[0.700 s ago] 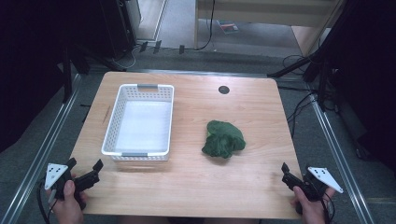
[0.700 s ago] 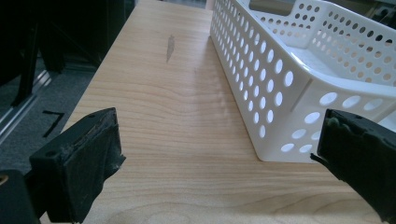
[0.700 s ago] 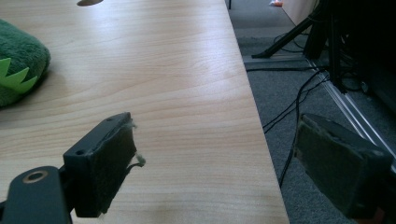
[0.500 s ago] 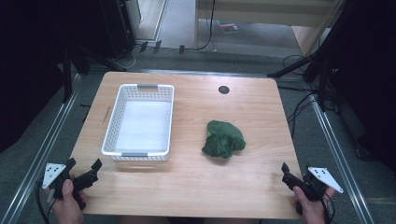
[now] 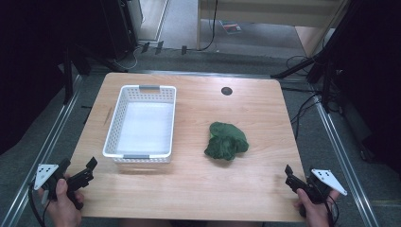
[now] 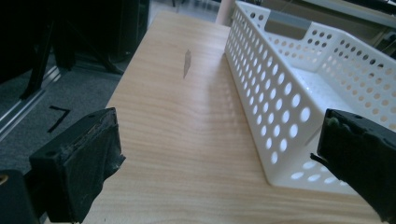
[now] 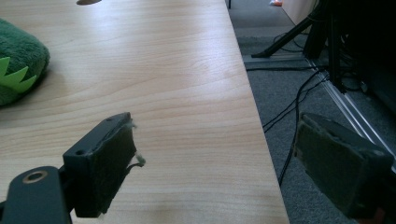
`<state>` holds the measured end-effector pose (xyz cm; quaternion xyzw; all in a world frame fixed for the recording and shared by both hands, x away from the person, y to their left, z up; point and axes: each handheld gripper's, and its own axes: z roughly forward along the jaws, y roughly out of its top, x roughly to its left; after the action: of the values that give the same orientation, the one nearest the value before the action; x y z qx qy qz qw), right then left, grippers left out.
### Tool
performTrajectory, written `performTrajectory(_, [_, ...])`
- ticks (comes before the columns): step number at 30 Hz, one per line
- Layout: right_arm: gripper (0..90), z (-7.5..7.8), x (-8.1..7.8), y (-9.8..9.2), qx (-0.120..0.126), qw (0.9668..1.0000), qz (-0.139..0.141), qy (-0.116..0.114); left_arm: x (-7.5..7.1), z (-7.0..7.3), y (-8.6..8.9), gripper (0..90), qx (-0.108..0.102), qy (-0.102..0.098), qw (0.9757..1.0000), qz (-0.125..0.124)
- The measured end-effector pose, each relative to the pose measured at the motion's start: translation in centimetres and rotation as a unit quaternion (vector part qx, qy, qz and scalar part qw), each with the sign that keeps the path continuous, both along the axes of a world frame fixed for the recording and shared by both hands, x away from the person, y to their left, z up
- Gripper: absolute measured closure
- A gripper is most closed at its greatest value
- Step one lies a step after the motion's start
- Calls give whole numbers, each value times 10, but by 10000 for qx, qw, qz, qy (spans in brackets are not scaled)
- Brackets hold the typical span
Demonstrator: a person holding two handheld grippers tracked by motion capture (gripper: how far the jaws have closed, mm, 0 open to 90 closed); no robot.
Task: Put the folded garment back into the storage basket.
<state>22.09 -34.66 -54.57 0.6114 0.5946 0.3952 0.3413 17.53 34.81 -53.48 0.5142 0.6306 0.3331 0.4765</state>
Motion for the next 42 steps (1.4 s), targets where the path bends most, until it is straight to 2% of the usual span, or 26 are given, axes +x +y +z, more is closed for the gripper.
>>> performTrajectory(3, [128, 0, 0, 0, 17, 10000, -3, -6, -1, 9, -5, 2, 89, -79, 9999, -53])
performTrajectory(7, [127, 0, 0, 0, 25, 10000, -14, 9, -2, 20, -13, 2, 145, -89, 9997, -148])
performTrajectory(11, [127, 0, 0, 0, 11, 10000, -2, -7, -3, 28, -18, 2, -6, -78, 9996, -263])
performTrajectory(12, [127, 0, 0, 0, 16, 10000, 4, -13, -3, 33, -22, 2, 89, -89, 9996, -264])
performTrajectory(15, [127, 0, 0, 0, 19, 10000, 2, -20, -2, 42, -30, 2, 157, -133, 9990, -392])
performTrajectory(19, [127, 0, 0, -1, 34, 10000, 4, -21, 0, 49, -36, 2, 76, -154, 9987, -480])
performTrajectory(26, [127, 0, 0, -1, 56, 10000, -7, -17, 12, 61, -52, 2, 17, -153, 9976, -678])
performTrajectory(27, [127, 0, 0, -1, 62, 10000, -7, -17, 16, 64, -57, 2, 17, -147, 9969, -769])
performTrajectory(34, [127, 0, 0, -1, 61, 10000, -5, -13, 25, 70, -68, 2, 14, -131, 9958, -910])
performTrajectory(42, [127, 0, 0, -1, 57, 10000, -10, -12, 42, 76, -93, 2, 50, -32, 9933, -1154])
